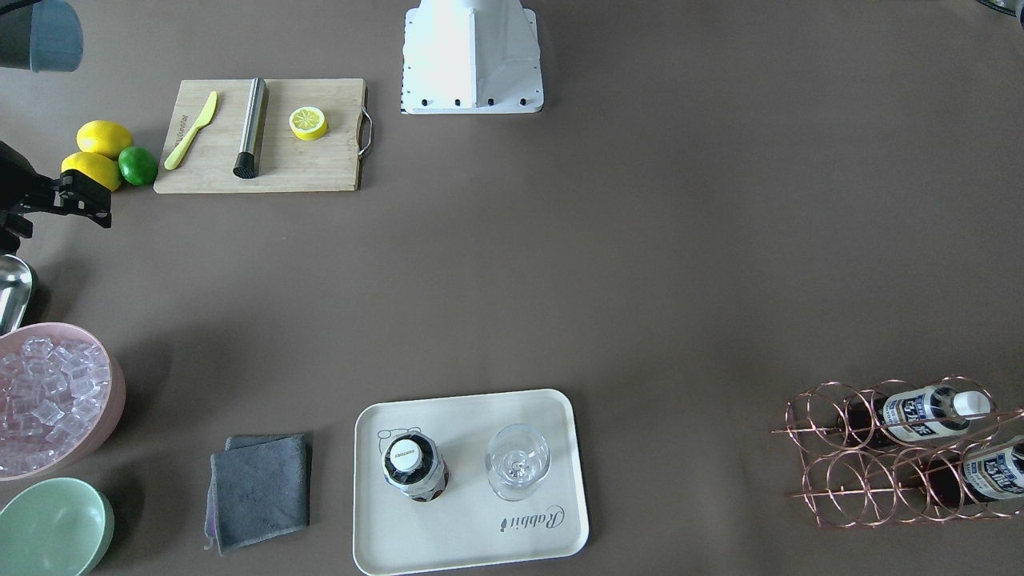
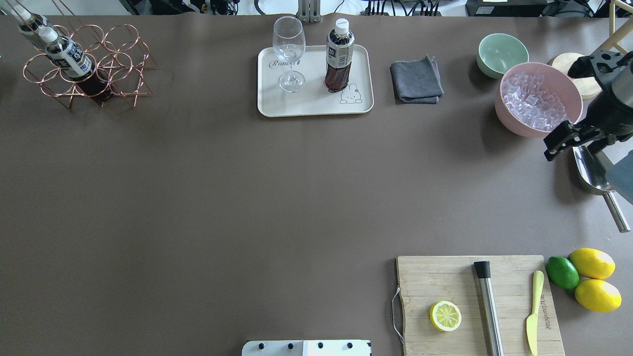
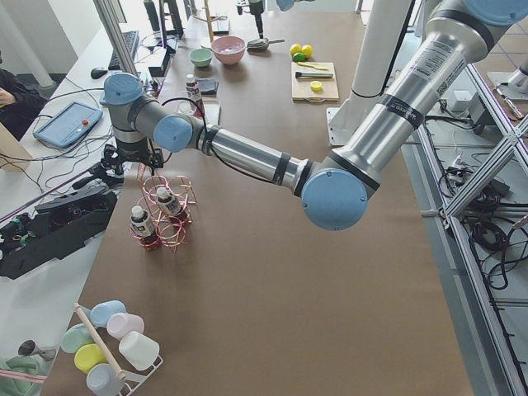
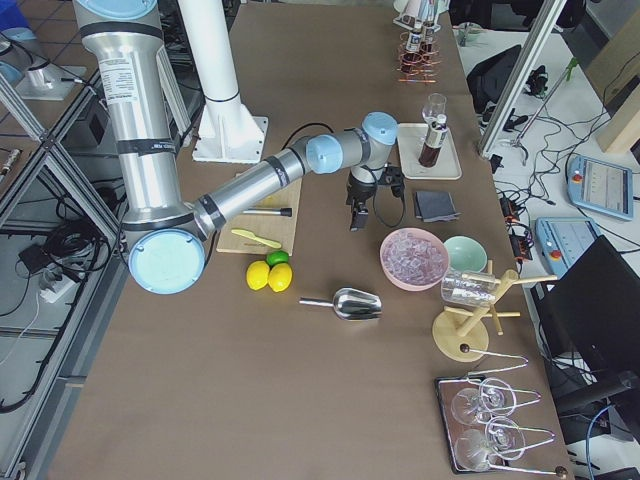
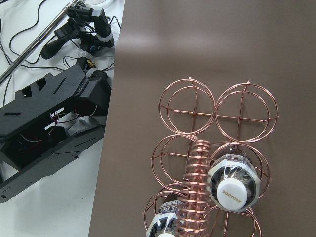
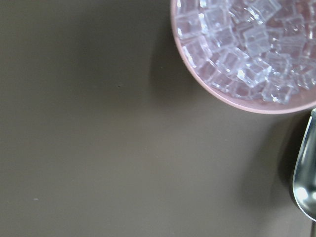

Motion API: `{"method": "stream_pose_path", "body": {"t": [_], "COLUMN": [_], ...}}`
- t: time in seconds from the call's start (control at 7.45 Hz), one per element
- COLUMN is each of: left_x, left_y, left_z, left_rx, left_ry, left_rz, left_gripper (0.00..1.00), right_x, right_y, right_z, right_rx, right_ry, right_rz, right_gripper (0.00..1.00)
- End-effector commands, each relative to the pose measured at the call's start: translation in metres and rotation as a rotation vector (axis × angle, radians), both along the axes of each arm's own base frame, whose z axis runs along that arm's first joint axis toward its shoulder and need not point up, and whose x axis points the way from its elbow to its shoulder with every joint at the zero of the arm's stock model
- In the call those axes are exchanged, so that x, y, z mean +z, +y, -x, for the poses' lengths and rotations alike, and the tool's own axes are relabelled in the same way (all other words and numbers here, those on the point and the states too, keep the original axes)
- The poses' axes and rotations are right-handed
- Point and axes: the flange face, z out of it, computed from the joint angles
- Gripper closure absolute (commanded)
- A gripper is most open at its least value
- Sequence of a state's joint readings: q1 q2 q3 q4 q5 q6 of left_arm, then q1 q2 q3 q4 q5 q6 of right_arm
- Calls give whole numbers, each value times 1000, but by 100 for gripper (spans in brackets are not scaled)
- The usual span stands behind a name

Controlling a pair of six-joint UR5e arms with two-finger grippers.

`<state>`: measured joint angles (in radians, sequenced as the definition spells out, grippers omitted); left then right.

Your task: Take tea from basket to plate

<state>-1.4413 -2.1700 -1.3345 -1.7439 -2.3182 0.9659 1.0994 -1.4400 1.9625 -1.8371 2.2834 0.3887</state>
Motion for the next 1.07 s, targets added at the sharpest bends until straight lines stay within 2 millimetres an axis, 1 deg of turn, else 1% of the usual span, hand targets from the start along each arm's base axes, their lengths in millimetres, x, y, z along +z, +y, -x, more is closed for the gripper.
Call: {"method": "stream_pose_path", "body": {"t": [0.0, 0.13, 0.27, 0.4, 0.54, 0.67, 0.8, 0.94], "left_x": [-28, -22, -12, 1, 16, 33, 84, 110], "left_y": [37, 76, 117, 143, 157, 165, 191, 193], "left_z": [35, 39, 42, 45, 48, 82, 87, 89], "left_rx": [-102, -212, -355, -480, -541, -688, -805, -837], "left_ry": [50, 125, 210, 278, 329, 434, 472, 451], "left_rz": [-15, 101, 269, 430, 551, 763, 984, 1031], "left_gripper": [2, 2, 2, 2, 2, 2, 2, 2], "right_x": [96, 136, 171, 192, 199, 204, 222, 226], "right_y": [47, 53, 60, 79, 86, 85, 80, 85], "right_z": [-78, -103, -129, -155, -170, -174, -177, -189], "right_rx": [64, 73, 107, 116, 114, 115, 112, 146], "right_ry": [49, 57, 62, 59, 69, 97, 148, 145], "right_rz": [89, 108, 152, 164, 137, 131, 139, 157], "right_gripper": [1, 1, 1, 0, 0, 0, 0, 0]}}
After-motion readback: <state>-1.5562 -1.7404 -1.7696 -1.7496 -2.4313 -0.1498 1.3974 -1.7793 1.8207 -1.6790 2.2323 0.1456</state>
